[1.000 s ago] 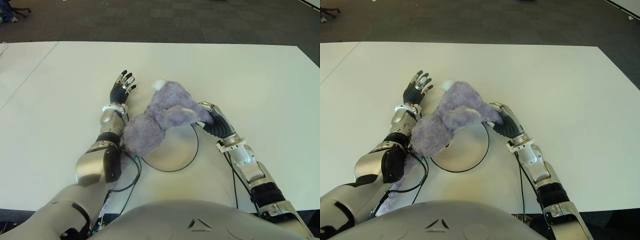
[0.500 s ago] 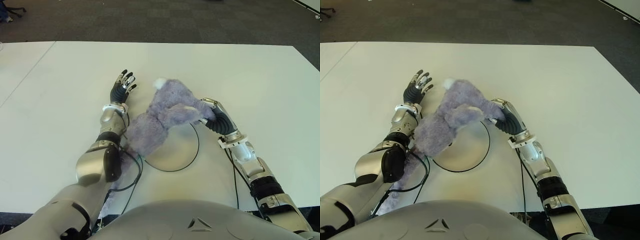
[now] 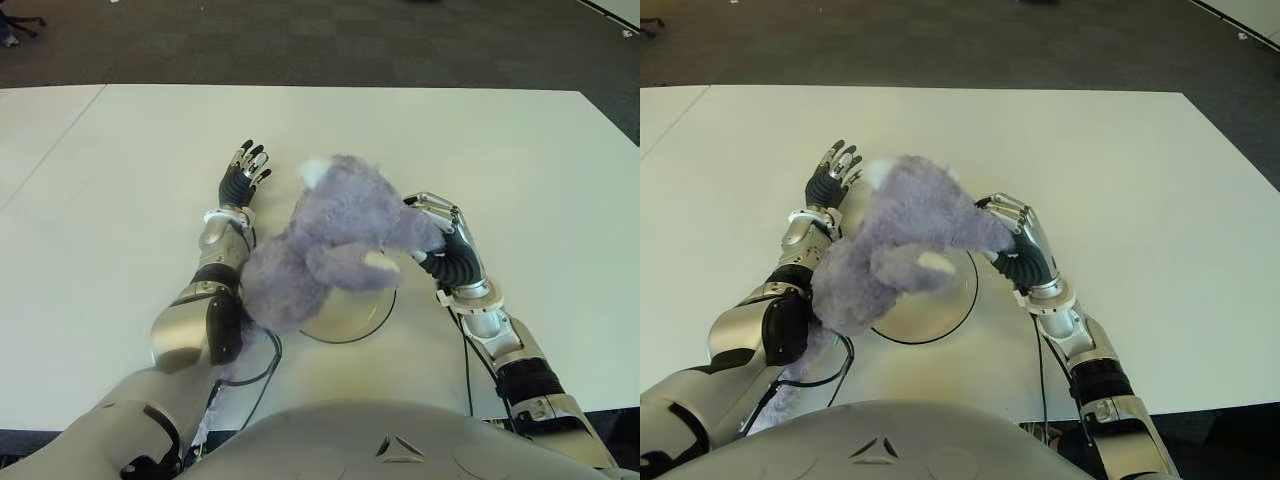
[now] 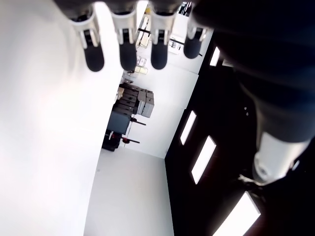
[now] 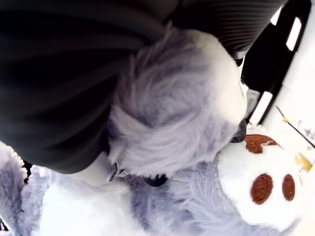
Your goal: Put the doll into the plate.
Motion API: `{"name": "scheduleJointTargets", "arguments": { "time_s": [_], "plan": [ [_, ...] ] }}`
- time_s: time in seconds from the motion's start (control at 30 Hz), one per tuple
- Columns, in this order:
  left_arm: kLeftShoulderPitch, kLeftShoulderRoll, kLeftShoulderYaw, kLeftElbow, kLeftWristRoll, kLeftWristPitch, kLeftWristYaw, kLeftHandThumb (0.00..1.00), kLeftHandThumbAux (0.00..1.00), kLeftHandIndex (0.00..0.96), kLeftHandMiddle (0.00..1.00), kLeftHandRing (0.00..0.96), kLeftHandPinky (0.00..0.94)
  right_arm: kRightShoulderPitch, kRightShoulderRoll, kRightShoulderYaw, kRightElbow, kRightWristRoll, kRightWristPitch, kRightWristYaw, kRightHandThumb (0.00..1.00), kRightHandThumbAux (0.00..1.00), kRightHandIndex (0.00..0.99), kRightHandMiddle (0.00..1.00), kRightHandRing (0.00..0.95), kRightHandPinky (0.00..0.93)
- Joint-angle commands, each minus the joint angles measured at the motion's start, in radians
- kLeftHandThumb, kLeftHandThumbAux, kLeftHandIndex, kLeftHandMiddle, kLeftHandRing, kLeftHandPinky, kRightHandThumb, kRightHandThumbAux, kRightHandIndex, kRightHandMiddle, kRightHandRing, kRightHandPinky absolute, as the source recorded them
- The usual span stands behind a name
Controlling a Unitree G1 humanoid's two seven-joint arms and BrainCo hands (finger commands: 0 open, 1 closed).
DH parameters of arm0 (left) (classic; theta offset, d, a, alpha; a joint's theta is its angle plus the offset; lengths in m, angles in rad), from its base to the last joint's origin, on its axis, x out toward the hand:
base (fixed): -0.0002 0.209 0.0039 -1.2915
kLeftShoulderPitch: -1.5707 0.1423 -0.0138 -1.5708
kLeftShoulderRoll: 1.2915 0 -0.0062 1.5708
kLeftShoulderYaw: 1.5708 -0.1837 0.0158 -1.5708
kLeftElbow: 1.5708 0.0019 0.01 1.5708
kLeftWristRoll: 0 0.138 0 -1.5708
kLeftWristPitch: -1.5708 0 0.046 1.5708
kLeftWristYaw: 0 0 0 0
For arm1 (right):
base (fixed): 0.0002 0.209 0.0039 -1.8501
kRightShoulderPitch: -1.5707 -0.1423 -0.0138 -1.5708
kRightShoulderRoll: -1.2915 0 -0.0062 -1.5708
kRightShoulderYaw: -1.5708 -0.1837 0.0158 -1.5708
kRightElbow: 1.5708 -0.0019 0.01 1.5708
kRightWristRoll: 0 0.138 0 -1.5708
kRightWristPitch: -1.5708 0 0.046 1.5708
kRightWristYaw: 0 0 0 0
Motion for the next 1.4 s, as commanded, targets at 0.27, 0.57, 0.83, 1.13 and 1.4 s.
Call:
{"name": "scheduleJointTargets", "arguments": {
  "time_s": [0.27,0.57,0.83,1.13,1.4],
  "plan": [
    [0.225,-0.066,0.014,0.140,-0.009,0.134,0.002,0.006,0.634,0.075,0.117,0.110,0.143,0.164,0.170,0.029,0.313,-0.173,-0.125,-0.292,0.700,0.722,0.437,0.885,0.876,0.860],
    [0.224,-0.064,0.013,0.140,-0.010,0.138,0.005,0.005,0.630,0.073,0.105,0.101,0.131,0.127,0.155,0.053,0.343,-0.300,-0.124,-0.454,0.701,0.722,0.438,0.862,0.867,0.866],
    [0.223,-0.064,0.018,0.141,-0.014,0.144,0.008,0.000,0.635,0.077,0.108,0.106,0.143,0.104,0.127,0.094,0.365,-0.357,-0.106,-0.529,0.701,0.722,0.438,0.850,0.860,0.852],
    [0.223,-0.064,0.015,0.140,-0.011,0.140,0.010,0.004,0.634,0.080,0.115,0.113,0.148,0.095,0.071,0.147,0.389,-0.266,-0.076,-0.366,0.698,0.724,0.437,0.862,0.859,0.841],
    [0.225,-0.066,0.015,0.139,-0.012,0.135,0.005,0.006,0.638,0.072,0.111,0.106,0.136,0.101,0.032,0.210,0.391,-0.078,-0.051,-0.127,0.698,0.722,0.436,0.873,0.864,0.829]
  ]
}}
